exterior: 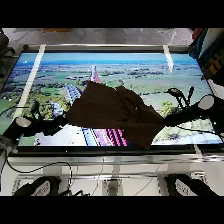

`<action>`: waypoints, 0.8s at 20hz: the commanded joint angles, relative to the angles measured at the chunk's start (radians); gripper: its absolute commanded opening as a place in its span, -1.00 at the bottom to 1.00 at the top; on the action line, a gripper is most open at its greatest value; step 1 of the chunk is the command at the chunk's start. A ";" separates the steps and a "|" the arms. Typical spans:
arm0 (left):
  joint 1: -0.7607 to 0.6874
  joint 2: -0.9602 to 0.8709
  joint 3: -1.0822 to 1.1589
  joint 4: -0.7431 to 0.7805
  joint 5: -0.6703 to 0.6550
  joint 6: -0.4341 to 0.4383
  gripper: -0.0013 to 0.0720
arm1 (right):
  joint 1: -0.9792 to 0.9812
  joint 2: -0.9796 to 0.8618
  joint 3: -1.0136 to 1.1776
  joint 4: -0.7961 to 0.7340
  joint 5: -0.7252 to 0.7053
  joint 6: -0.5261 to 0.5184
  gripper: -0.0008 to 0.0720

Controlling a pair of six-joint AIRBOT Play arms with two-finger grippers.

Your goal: Fold the clothes and pants, and hang the long-sleeved shirts on hangers.

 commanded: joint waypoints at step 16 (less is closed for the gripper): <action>-0.002 -0.208 0.104 -0.343 0.209 0.262 -0.94 | 0.000 0.006 0.003 0.152 -0.111 -0.013 -0.94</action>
